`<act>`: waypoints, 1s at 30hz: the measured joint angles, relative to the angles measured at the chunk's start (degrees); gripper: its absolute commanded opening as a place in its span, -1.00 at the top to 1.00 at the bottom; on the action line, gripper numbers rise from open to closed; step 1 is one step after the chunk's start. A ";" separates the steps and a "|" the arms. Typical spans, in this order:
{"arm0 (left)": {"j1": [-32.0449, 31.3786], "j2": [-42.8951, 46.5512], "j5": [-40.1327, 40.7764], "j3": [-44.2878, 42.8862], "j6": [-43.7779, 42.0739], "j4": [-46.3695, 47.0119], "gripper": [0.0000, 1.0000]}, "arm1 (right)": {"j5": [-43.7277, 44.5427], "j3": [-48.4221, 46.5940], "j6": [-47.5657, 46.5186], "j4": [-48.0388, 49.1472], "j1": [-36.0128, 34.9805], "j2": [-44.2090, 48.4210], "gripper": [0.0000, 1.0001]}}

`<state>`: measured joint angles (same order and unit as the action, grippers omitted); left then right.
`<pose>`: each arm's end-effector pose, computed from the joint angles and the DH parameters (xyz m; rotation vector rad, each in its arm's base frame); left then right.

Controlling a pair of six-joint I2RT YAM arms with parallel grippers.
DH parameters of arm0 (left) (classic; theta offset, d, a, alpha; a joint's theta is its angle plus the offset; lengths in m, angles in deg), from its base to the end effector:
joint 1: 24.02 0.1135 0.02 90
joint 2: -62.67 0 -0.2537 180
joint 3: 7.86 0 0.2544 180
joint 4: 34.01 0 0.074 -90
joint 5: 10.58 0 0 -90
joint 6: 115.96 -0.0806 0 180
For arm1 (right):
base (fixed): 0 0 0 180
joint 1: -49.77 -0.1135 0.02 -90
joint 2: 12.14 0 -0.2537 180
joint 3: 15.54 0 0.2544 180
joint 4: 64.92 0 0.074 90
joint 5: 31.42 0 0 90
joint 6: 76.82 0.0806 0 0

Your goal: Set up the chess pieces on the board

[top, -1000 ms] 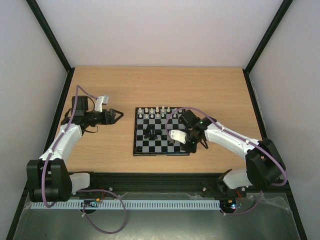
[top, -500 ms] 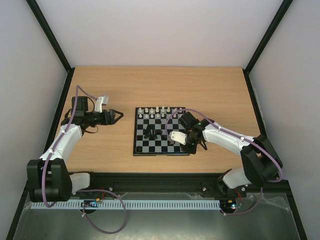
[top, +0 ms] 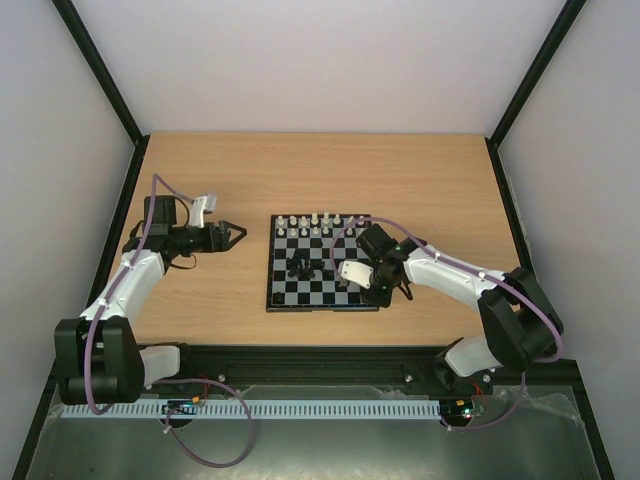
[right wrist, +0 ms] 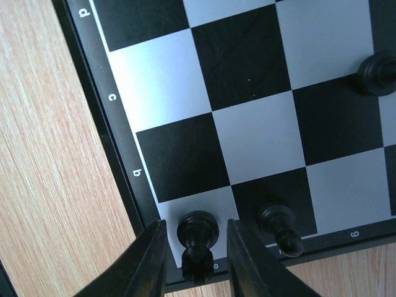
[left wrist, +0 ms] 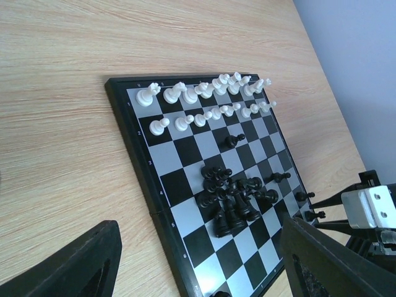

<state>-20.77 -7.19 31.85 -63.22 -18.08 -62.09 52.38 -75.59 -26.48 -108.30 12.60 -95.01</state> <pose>0.2764 -0.0439 0.2011 0.2074 2.1978 -0.9929 0.2220 0.1792 0.1256 -1.7151 2.1127 0.1349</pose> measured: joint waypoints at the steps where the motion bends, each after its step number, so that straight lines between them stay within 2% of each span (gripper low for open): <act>1: 0.00 0.00 -0.02 0.00 0.07 0.00 -0.48 | -0.07 -0.07 0.07 -0.13 0.00 0.02 0.37; 7: 0.00 0.00 -0.04 0.00 0.11 0.00 -0.49 | -1.38 -5.46 0.57 -3.78 0.02 0.07 0.34; 14: 0.00 0.00 -0.39 0.00 0.13 0.00 -0.50 | -1.70 -15.23 5.05 -3.32 0.37 -2.10 0.36; 18: 0.09 0.09 -0.46 0.00 0.15 0.00 -0.50 | -1.31 -18.40 6.60 -2.51 0.81 -7.45 0.19; 21: 0.48 0.50 -0.50 0.02 0.31 0.02 -0.51 | -0.55 -18.82 6.78 -1.95 0.85 -11.02 0.13; 26: 1.38 1.68 -0.55 0.59 0.55 0.31 -0.51 | 1.16 -19.56 7.10 -1.90 1.07 -15.80 0.14; 30: 1.60 1.97 -0.72 1.07 0.79 0.50 -0.51 | 1.88 -19.65 8.00 -1.77 1.16 -18.08 0.29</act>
<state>-19.18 -5.23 31.13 -62.15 -17.29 -61.58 54.26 -95.24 -18.48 -110.07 13.76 -113.09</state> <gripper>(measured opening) 0.754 0.410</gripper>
